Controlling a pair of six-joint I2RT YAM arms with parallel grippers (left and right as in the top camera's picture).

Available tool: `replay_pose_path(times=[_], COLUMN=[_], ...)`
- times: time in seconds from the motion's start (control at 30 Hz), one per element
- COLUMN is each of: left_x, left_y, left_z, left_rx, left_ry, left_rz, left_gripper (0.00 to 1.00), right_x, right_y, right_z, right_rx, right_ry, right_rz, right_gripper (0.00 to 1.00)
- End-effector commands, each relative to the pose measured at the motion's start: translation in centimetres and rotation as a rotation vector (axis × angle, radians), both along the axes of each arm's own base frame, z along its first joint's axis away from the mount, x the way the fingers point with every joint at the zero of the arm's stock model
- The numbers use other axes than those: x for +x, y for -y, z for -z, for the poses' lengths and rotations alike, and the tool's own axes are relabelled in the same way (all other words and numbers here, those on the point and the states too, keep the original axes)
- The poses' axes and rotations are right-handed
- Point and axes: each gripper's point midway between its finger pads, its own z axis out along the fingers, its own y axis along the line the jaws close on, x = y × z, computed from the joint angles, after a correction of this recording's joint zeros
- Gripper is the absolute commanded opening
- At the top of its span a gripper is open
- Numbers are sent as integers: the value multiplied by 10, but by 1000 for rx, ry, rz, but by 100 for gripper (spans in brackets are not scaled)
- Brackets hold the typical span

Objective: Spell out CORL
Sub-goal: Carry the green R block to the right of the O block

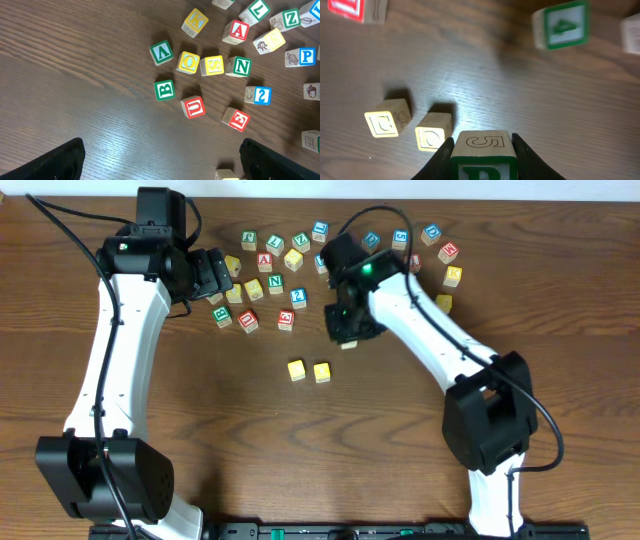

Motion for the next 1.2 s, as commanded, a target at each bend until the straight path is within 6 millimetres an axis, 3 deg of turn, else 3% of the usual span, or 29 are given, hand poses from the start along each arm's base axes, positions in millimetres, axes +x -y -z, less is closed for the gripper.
replay_pose_path(times=[0.0,0.23,0.53,1.17], left_x=[-2,-2,-2,-2], left_y=[0,0,0,0], left_z=[1,1,1,1], left_rx=[5,5,5,5], left_ry=[-5,-5,-5,-5], left_rz=[-2,-2,-2,-2], left_gripper=[98,98,98,98], right_x=[-12,-27,-39,-33], right_y=[-2,6,7,-5], right_z=[15,40,54,71], right_rx=[-17,-42,-47,-16], right_ry=[-35,-86,-119,-62], right_rz=[-8,28,56,109], right_gripper=[29,29,30,33])
